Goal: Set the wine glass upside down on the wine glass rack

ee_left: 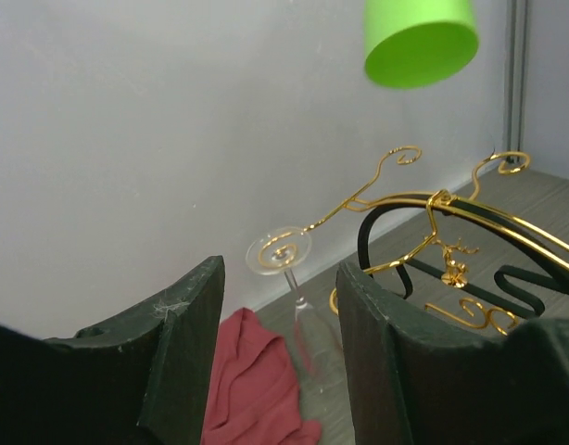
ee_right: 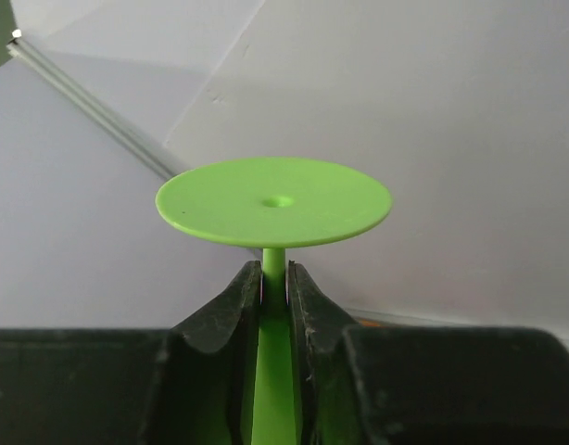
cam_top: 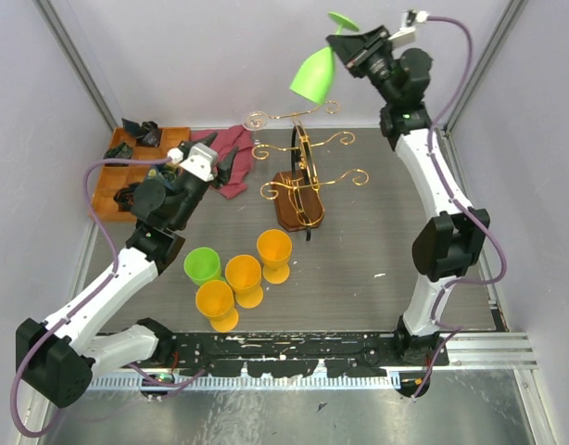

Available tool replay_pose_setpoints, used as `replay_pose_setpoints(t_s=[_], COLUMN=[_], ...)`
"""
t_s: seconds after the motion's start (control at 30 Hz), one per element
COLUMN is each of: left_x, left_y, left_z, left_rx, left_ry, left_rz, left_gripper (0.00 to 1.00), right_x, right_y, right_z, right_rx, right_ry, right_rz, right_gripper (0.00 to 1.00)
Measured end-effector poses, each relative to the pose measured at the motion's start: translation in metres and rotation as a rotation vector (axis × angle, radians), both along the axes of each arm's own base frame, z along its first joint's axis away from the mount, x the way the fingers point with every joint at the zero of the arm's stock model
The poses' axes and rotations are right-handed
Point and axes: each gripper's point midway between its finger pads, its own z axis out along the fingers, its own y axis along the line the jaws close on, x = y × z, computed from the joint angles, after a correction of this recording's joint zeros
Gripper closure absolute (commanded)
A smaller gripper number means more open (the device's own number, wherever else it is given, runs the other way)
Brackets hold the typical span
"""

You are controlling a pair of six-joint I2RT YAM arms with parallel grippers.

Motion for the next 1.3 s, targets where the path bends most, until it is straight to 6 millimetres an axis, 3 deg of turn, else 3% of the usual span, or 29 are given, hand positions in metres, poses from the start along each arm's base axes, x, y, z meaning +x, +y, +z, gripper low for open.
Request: replay_pose_setpoints(t_s=[0.27, 0.43, 0.53, 0.67, 0.8, 0.87, 1.13, 1.3], left_x=[0.008, 0.017, 0.021, 0.023, 0.024, 0.025, 0.027, 0.029], left_y=[0.002, 0.000, -0.002, -0.002, 0.000, 0.001, 0.008, 0.011], left_z=[-0.010, -0.022, -0.026, -0.018, -0.015, -0.016, -0.017, -0.017], left_rx=[0.031, 0.033, 0.030, 0.013, 0.000, -0.003, -0.013, -0.017], left_ry=[0.066, 0.104, 0.120, 0.116, 0.117, 0.121, 0.127, 0.129], left_rz=[0.030, 0.045, 0.050, 0.052, 0.064, 0.071, 0.109, 0.129], left_gripper=[0.43, 0.47, 0.47, 0.49, 0.50, 0.50, 0.50, 0.50], right_x=[-0.003, -0.024, -0.032, -0.030, -0.033, -0.034, -0.032, -0.025], right_y=[-0.130, -0.164, -0.170, -0.171, -0.158, -0.151, -0.127, -0.115], right_z=[0.004, -0.015, -0.041, -0.091, -0.145, -0.162, -0.160, -0.180], right_rx=[-0.262, -0.450, -0.538, -0.618, -0.684, -0.702, -0.734, -0.708], right_ry=[-0.037, -0.054, -0.055, -0.063, -0.108, -0.126, -0.317, -0.423], right_rz=[-0.413, -0.530, -0.523, -0.468, -0.364, -0.313, -0.190, -0.121], right_gripper=[0.99, 0.99, 0.99, 0.99, 0.99, 0.99, 0.99, 0.99])
